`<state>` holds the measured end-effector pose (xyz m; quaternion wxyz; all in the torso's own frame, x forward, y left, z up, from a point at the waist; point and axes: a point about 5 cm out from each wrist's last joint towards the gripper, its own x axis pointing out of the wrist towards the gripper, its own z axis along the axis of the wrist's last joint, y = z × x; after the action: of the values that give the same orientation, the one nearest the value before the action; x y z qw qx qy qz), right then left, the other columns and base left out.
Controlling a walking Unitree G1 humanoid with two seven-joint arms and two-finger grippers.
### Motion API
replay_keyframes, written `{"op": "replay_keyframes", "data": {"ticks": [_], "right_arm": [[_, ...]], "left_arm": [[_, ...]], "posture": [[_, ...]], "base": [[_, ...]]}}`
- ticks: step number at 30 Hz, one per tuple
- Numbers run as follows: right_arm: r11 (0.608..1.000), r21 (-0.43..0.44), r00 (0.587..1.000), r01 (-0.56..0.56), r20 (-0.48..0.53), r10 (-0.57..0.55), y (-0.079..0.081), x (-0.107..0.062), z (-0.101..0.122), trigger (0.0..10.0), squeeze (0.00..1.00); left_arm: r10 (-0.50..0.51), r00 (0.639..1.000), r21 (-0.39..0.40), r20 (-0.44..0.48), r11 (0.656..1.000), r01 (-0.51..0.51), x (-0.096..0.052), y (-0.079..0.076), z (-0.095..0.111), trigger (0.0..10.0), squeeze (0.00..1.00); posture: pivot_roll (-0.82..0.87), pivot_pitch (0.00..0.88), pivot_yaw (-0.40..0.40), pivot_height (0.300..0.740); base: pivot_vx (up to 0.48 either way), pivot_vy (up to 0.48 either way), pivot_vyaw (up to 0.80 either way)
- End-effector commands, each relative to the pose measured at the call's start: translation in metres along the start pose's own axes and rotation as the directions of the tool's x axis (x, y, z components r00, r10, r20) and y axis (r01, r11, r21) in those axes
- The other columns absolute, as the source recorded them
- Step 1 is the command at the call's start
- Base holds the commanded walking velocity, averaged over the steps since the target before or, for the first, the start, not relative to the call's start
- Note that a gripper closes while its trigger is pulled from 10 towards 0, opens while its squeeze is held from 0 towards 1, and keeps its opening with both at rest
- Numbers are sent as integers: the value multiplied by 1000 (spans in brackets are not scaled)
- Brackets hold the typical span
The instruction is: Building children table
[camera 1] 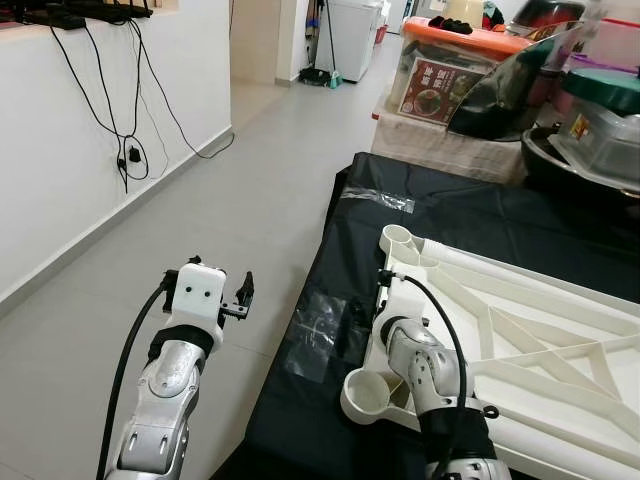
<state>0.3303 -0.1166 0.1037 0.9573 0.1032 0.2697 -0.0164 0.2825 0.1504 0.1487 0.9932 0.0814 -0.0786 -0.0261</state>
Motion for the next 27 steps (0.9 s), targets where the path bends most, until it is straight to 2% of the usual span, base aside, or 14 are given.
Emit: {"op": "replay_keyframes", "data": {"ticks": [1, 3, 4, 5, 6, 7, 16, 17, 19, 20, 25, 26, 27], "right_arm": [[1000, 18, 999, -3, -50, 3, -2, 2, -9, 10000, 0], [1000, 16, 997, -12, -70, 13, 0, 3, -12, 10000, 0], [1000, 25, 995, -13, -102, 16, 0, 5, -17, 8235, 0], [1000, 25, 995, -13, -102, 16, 0, 5, -17, 8235, 0], [999, 37, 992, -14, -127, 18, 0, 7, -21, 7098, 0], [999, 52, 988, -13, -156, 21, 0, 9, -26, 0, 0], [998, 63, 981, -16, -193, 28, -2, 10, -33, 0, 0], [999, 36, 981, -24, -190, 31, -4, 10, -32, 0, 0], [999, 36, 981, -24, -190, 31, -4, 10, -32, 0, 0], [999, 0, 982, -44, -185, 43, -5, 10, -31, 0, 0], [997, -30, 981, -67, -182, 60, -5, 8, -31, 0, 0], [991, -73, 978, -111, -187, 96, -6, 5, -33, 0, 0], [991, -73, 978, -111, -187, 96, -6, 5, -33, 0, 0]], "left_arm": [[-12, 1000, -2, -25, 1000, 12, 1, -3, -4, 10000, 0], [-11, 1000, -2, -27, 1000, 11, 1, -3, -4, 10000, 0], [-9, 1000, -1, -28, 1000, 9, 1, -3, -5, 10000, 0], [-9, 1000, -1, -28, 1000, 9, 1, -3, -5, 10000, 0], [-9, 1000, 0, -30, 1000, 9, 1, -3, -5, 10000, 0], [-9, 999, 1, -32, 1000, 9, 1, -3, -6, 10000, 0], [-9, 999, 3, -38, 1000, 10, 2, -4, -7, 10000, 0], [-10, 999, 4, -41, 1000, 10, 2, -5, -8, 10000, 0], [-10, 999, 4, -41, 1000, 10, 2, -5, -8, 10000, 0], [-10, 999, 5, -45, 1000, 10, 2, -5, -8, 10000, 0], [-11, 999, 5, -49, 1000, 11, 1, -6, -9, 10000, 0], [-15, 998, 4, -54, 1000, 16, 1, -7, -10, 10000, 0], [-15, 998, 4, -54, 1000, 16, 1, -7, -10, 10000, 0]], "posture": [[222, 0, -150, 740], [223, 0, -153, 740], [224, 0, -155, 740], [224, 0, -155, 740], [224, 0, -155, 740], [220, 0, -158, 740], [217, 0, -163, 740], [213, 0, -167, 740], [213, 0, -167, 740], [212, 0, -167, 740], [210, 0, -167, 740], [202, 0, -165, 740], [202, 0, -165, 740]], "base": [[0, 0, 0], [0, 0, 0], [0, 0, 0], [0, 0, 0], [0, 0, 0], [0, 0, 0], [0, 0, 0], [0, 0, 0], [0, 0, 0], [0, 0, 0], [0, 0, 0], [0, 0, 0], [0, 0, 0]]}}
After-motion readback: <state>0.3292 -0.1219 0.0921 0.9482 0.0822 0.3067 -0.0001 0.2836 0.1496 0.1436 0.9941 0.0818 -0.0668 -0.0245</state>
